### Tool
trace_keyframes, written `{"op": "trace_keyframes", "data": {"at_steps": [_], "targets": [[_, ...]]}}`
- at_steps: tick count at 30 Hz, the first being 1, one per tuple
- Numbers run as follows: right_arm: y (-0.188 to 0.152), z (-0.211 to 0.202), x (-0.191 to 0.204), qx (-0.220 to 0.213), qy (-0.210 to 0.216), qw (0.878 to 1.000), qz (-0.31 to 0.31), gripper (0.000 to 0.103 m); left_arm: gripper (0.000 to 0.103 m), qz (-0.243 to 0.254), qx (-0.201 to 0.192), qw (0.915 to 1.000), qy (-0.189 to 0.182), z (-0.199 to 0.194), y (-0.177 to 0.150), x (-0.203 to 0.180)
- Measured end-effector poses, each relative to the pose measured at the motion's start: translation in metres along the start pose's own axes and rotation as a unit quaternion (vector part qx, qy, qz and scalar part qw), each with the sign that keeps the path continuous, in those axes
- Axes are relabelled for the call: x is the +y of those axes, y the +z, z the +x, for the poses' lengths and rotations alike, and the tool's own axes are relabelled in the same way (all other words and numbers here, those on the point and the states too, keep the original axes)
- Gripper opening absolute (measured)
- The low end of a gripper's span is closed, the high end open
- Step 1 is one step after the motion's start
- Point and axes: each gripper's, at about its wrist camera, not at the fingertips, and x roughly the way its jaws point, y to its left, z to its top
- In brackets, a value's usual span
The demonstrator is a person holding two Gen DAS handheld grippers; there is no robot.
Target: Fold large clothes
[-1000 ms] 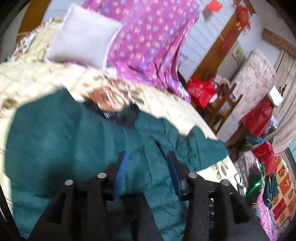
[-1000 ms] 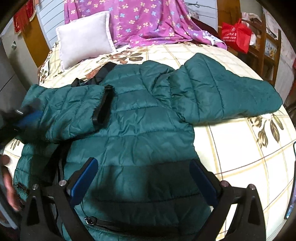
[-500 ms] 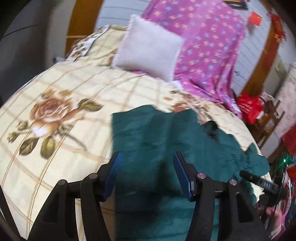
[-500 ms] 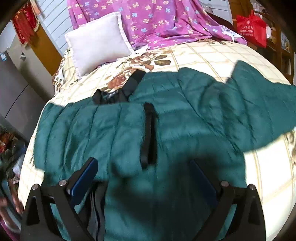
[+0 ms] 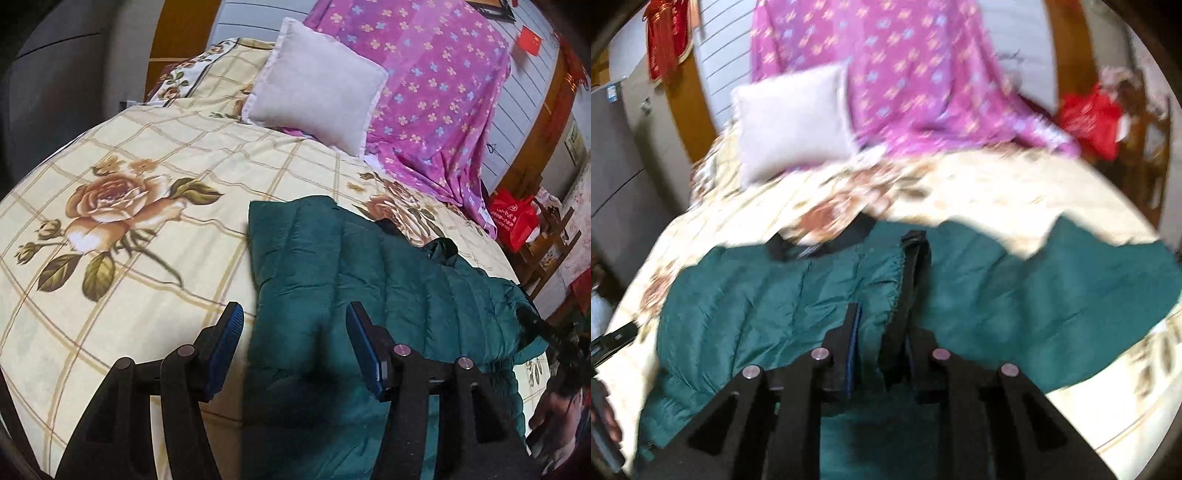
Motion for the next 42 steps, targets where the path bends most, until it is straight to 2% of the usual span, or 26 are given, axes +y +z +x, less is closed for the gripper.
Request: {"op": "trace_keyframes", "data": {"at_steps": [4, 7, 9, 10, 11, 13, 16, 18, 21, 25, 27, 33, 38, 42], "targets": [[0.003, 0.038, -0.012, 0.019, -0.048, 0.999, -0.009, 0.020, 0.039, 0.009, 0.011, 0.9999, 0.007, 0.013, -0.001, -0.015], [-0.006, 0.065, -0.010, 0.064, -0.056, 0.996, -0.037, 0.021, 0.039, 0.017, 0.013, 0.9996, 0.018, 0.020, 0.001, -0.028], [-0.008, 0.057, -0.010, 0.064, -0.049, 0.996, -0.041, 0.028, 0.039, 0.025, 0.005, 0.9994, 0.024, 0.023, 0.004, -0.033], [-0.007, 0.049, -0.011, 0.055, -0.041, 0.997, -0.040, 0.040, 0.039, 0.028, 0.000, 0.9992, 0.027, 0.024, 0.006, -0.036], [-0.006, 0.039, -0.013, 0.043, -0.037, 0.998, -0.037, 0.057, 0.039, 0.032, -0.004, 0.9990, 0.031, 0.026, 0.008, -0.039], [0.000, 0.013, -0.011, 0.008, -0.030, 0.999, -0.032, 0.073, 0.039, 0.043, -0.007, 0.9983, 0.040, 0.034, 0.013, -0.048], [0.009, -0.008, 0.009, -0.021, 0.001, 0.999, -0.047, 0.082, 0.039, 0.067, -0.007, 0.9954, 0.068, 0.051, 0.017, -0.060], [0.012, 0.001, 0.033, 0.001, 0.024, 0.997, -0.079, 0.082, 0.039, 0.071, 0.002, 0.9944, 0.078, 0.064, 0.016, -0.063], [0.003, 0.030, 0.055, 0.042, 0.039, 0.994, -0.091, 0.081, 0.039, 0.063, 0.004, 0.9946, 0.083, 0.077, 0.011, -0.061], [-0.008, 0.080, 0.050, 0.076, 0.002, 0.995, -0.071, 0.081, 0.040, 0.066, 0.003, 0.9941, 0.085, 0.085, 0.006, -0.061], [-0.014, 0.095, 0.043, 0.076, -0.005, 0.995, -0.059, 0.081, 0.041, 0.070, -0.002, 0.9939, 0.085, 0.087, 0.003, -0.062], [-0.015, 0.089, 0.044, 0.087, -0.012, 0.993, -0.075, 0.083, 0.043, 0.076, 0.000, 0.9929, 0.092, 0.092, 0.000, -0.062], [-0.022, 0.045, 0.034, 0.062, 0.004, 0.995, -0.079, 0.083, 0.047, 0.080, -0.001, 0.9924, 0.093, 0.094, -0.002, -0.063], [-0.036, 0.057, 0.025, 0.081, -0.006, 0.994, -0.080, 0.083, 0.048, 0.082, -0.004, 0.9920, 0.096, 0.095, -0.003, -0.064]]}}
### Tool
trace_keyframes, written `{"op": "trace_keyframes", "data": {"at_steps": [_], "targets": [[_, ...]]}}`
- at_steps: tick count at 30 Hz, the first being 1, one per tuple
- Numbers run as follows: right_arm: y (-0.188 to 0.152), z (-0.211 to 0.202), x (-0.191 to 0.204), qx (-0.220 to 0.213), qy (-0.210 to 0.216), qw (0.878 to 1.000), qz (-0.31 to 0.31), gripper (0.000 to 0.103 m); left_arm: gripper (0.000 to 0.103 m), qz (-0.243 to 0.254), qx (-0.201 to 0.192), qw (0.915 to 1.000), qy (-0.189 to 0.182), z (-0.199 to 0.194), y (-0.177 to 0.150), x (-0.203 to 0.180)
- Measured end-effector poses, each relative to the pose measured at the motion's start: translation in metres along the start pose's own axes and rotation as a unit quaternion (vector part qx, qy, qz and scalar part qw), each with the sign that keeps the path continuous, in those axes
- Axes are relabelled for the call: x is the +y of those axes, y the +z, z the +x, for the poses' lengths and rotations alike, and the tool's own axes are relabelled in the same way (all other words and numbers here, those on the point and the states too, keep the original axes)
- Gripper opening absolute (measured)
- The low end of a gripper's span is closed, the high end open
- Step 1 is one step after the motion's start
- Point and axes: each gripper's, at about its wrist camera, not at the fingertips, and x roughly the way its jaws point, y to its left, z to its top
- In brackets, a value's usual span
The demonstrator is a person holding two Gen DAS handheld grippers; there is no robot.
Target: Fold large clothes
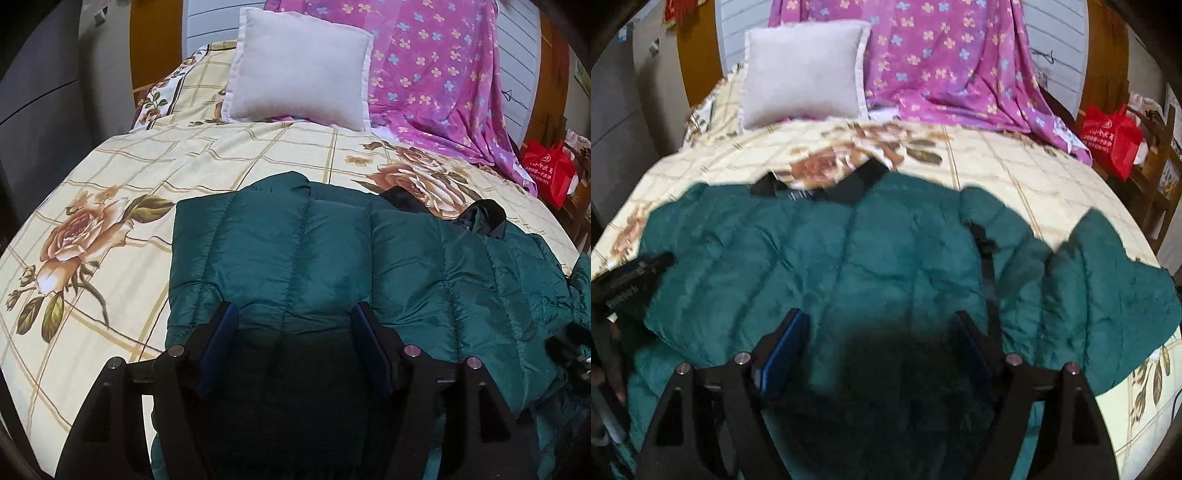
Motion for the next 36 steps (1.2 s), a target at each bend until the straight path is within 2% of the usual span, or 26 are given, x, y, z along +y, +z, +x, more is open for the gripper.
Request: {"op": "trace_keyframes", "data": {"at_steps": [6, 9, 12, 13, 14, 16, 18, 24, 32, 36], "targets": [[-0.004, 0.013, 0.005, 0.006, -0.009, 1.000, -0.010, 0.086, 0.051, 0.005, 0.001, 1.0000, 0.003, 0.001, -0.001, 0.001], [-0.003, 0.002, 0.004, 0.001, -0.008, 1.000, -0.008, 0.086, 0.052, 0.004, 0.001, 1.0000, 0.001, 0.001, -0.001, 0.001], [-0.005, -0.016, 0.001, -0.026, -0.018, 0.999, -0.002, 0.087, 0.052, 0.004, 0.002, 1.0000, 0.001, 0.001, -0.001, 0.001], [-0.007, -0.016, -0.001, -0.028, -0.025, 0.999, 0.001, 0.091, 0.052, 0.004, 0.001, 1.0000, 0.002, 0.000, -0.001, 0.001], [-0.009, -0.012, -0.001, -0.020, -0.033, 0.999, -0.001, 0.096, 0.052, 0.003, -0.001, 1.0000, 0.001, -0.002, -0.001, 0.002], [-0.011, 0.001, -0.002, 0.004, -0.030, 1.000, -0.005, 0.097, 0.052, 0.003, -0.002, 1.0000, -0.001, -0.005, -0.001, 0.002], [-0.010, -0.003, -0.003, 0.007, -0.024, 1.000, 0.000, 0.097, 0.052, 0.002, -0.002, 1.0000, -0.004, -0.015, -0.002, 0.003], [-0.016, -0.049, -0.005, -0.029, -0.011, 1.000, 0.004, 0.097, 0.052, -0.012, -0.024, 0.9994, -0.020, -0.060, -0.009, 0.002], [-0.037, -0.097, 0.000, -0.052, 0.007, 0.999, 0.002, 0.097, 0.052, 0.016, -0.050, 0.9983, -0.024, -0.115, -0.030, -0.025], [-0.045, -0.111, -0.002, -0.058, 0.008, 0.998, 0.009, 0.097, 0.052, 0.013, -0.046, 0.9982, -0.037, -0.130, -0.042, -0.032]]}}
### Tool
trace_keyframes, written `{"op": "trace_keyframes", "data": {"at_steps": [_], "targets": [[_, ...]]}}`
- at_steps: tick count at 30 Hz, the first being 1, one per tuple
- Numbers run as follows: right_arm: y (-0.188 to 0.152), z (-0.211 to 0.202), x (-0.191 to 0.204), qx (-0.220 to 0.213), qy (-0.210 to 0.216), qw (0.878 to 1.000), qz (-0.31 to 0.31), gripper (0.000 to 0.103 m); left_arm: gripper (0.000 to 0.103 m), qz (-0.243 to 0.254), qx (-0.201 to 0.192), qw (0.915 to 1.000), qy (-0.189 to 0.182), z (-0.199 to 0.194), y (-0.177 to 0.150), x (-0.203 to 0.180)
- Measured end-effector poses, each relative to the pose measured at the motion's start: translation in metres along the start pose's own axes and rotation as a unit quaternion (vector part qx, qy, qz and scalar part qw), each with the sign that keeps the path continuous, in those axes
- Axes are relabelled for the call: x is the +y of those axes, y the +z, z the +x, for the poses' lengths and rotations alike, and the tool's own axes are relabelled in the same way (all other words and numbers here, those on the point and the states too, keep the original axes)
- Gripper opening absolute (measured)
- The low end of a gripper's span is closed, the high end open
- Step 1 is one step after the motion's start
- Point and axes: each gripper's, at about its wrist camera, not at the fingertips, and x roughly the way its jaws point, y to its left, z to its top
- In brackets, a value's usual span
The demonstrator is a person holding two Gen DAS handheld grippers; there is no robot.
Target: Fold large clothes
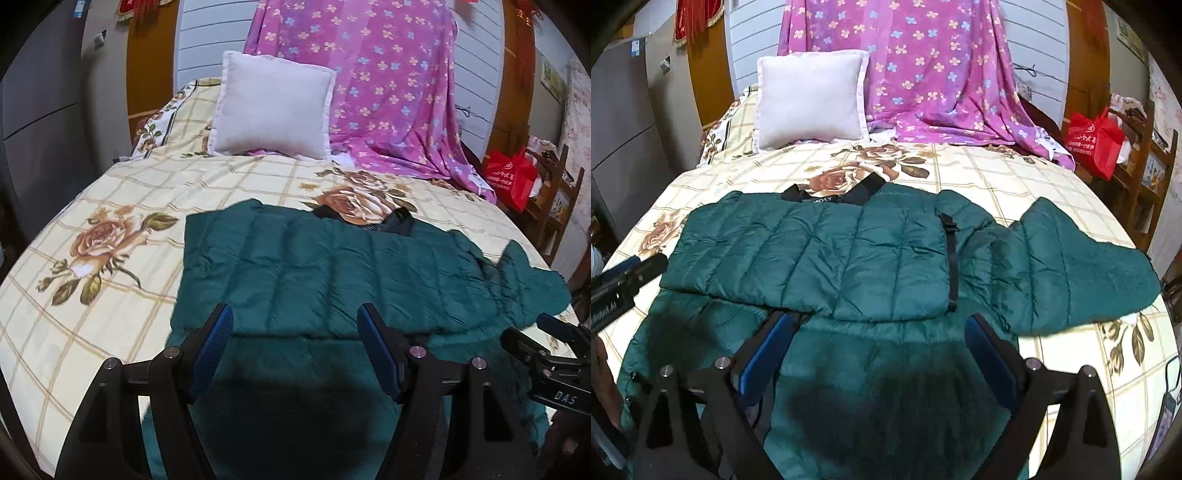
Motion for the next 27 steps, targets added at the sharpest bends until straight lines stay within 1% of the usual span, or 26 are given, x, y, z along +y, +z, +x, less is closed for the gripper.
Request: {"op": "trace_keyframes", "data": {"at_steps": [7, 11, 21, 27], "targets": [[-0.011, -0.019, -0.004, -0.004, -0.002, 1.000, -0.001, 0.097, 0.052, 0.016, -0.015, 0.9997, 0.011, -0.022, -0.007, -0.016], [-0.014, -0.027, -0.009, -0.008, -0.005, 1.000, 0.004, 0.097, 0.052, 0.017, -0.019, 0.9997, 0.003, -0.032, -0.011, -0.024], [-0.018, -0.035, -0.016, -0.007, -0.022, 1.000, -0.003, 0.097, 0.052, 0.028, -0.016, 0.9994, -0.012, -0.035, -0.018, -0.046], [-0.017, -0.033, -0.023, -0.008, -0.021, 1.000, 0.012, 0.097, 0.052, 0.035, -0.018, 0.9992, -0.007, -0.034, -0.019, -0.051]]}}
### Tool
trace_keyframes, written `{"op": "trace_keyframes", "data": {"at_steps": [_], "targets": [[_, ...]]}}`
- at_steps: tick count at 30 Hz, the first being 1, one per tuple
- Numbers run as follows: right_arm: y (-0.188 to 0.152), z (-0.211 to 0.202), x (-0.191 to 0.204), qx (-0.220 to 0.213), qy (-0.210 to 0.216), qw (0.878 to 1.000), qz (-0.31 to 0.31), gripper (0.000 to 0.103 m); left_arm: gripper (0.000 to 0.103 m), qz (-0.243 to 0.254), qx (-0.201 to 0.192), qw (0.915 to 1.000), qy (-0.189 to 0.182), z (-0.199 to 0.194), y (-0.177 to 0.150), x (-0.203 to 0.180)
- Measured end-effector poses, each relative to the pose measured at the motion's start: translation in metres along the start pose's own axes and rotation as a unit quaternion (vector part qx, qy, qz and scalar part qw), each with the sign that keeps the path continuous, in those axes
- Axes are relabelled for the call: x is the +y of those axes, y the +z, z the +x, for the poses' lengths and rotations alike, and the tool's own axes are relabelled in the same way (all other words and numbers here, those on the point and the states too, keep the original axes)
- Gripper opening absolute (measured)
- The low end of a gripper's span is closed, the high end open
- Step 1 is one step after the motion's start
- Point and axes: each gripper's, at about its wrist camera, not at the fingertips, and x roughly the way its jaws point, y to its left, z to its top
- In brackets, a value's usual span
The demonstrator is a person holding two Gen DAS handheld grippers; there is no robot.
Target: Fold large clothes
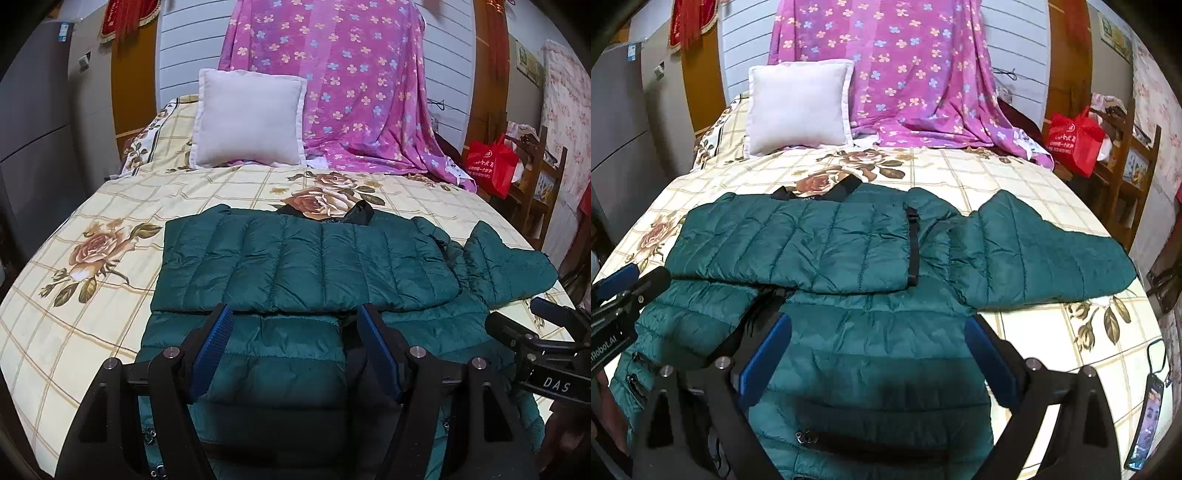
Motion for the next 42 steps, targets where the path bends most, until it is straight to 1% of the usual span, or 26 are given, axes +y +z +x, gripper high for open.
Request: {"op": "trace_keyframes", "data": {"at_steps": [18, 26, 31, 35, 39, 41, 42], "targets": [[0.007, 0.025, -0.015, 0.015, -0.005, 1.000, 0.015, 0.097, 0.052, -0.012, 0.020, 0.9997, -0.003, 0.032, 0.005, -0.006], [0.009, 0.038, -0.016, 0.024, -0.002, 1.000, 0.018, 0.097, 0.052, -0.021, 0.029, 0.9994, -0.002, 0.049, 0.012, -0.001], [0.011, 0.046, -0.019, 0.028, -0.006, 0.999, 0.017, 0.097, 0.052, -0.038, 0.039, 0.9985, -0.004, 0.070, 0.021, 0.006], [0.016, 0.048, -0.028, 0.024, -0.010, 0.999, 0.023, 0.097, 0.052, -0.040, 0.046, 0.9981, 0.006, 0.093, 0.028, 0.010], [0.027, 0.045, -0.047, 0.012, -0.023, 0.999, 0.028, 0.097, 0.052, -0.051, 0.062, 0.9965, 0.026, 0.119, 0.029, 0.019], [0.035, 0.043, -0.062, 0.002, -0.030, 0.999, 0.037, 0.097, 0.052, -0.065, 0.077, 0.9945, 0.027, 0.133, 0.025, 0.026], [0.038, 0.043, -0.070, 0.000, -0.033, 0.999, 0.041, 0.097, 0.052, -0.069, 0.078, 0.9942, 0.026, 0.135, 0.023, 0.028]]}}
